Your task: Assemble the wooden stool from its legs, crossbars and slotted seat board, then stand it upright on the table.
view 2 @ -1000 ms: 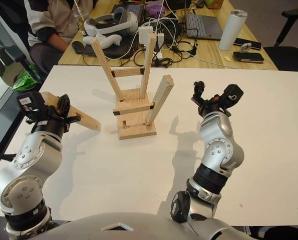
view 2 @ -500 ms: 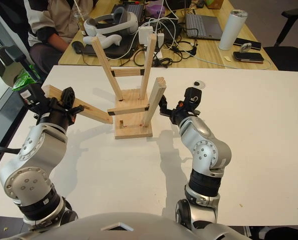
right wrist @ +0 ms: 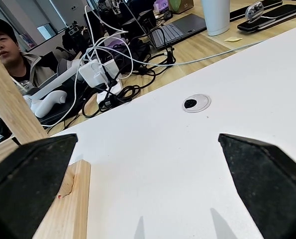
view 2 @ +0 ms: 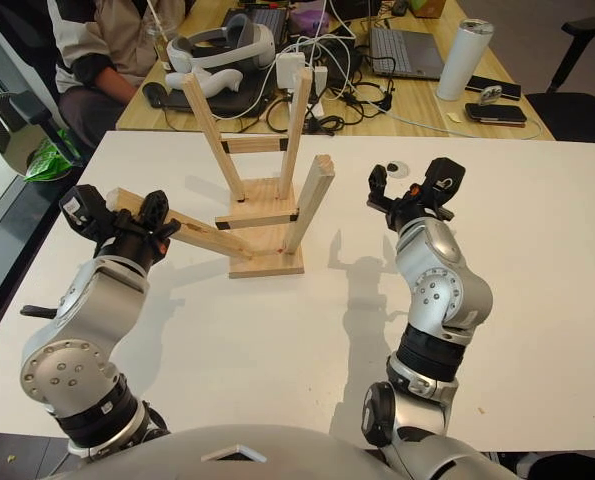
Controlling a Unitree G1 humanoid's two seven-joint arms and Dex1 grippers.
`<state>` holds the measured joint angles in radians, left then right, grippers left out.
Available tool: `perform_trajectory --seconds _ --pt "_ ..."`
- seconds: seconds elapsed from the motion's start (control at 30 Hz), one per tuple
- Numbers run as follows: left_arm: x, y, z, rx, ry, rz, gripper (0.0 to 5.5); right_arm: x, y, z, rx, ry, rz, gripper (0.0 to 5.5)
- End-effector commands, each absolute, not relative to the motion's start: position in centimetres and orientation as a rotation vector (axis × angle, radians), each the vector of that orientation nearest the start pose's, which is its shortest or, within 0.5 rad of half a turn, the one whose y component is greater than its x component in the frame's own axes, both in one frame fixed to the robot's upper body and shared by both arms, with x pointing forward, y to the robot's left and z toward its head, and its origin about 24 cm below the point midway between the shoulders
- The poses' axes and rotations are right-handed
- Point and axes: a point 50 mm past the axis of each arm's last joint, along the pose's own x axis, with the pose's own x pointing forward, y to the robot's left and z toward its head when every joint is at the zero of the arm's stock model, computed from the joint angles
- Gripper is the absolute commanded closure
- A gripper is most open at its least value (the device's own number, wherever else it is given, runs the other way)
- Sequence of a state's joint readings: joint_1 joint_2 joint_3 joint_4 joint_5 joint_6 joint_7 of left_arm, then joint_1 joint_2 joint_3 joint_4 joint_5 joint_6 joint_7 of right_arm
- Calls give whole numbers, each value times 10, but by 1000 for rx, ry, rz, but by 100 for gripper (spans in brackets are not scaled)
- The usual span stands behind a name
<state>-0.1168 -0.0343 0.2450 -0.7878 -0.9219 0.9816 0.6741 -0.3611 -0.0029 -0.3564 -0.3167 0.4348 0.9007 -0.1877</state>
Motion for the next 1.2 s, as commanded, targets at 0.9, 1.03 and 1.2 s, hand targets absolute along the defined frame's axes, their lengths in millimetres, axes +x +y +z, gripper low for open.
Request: perform_trajectory --seconds 0.9,1.03,1.2 --pt "236 156 161 -272 111 -28 448 292 -170 131 422 203 -54 10" --pt "236 161 161 -256 115 -17 448 291 -171 131 420 203 -58 10" --pt "232 163 159 -243 138 -24 448 291 -171 131 413 204 -56 10"
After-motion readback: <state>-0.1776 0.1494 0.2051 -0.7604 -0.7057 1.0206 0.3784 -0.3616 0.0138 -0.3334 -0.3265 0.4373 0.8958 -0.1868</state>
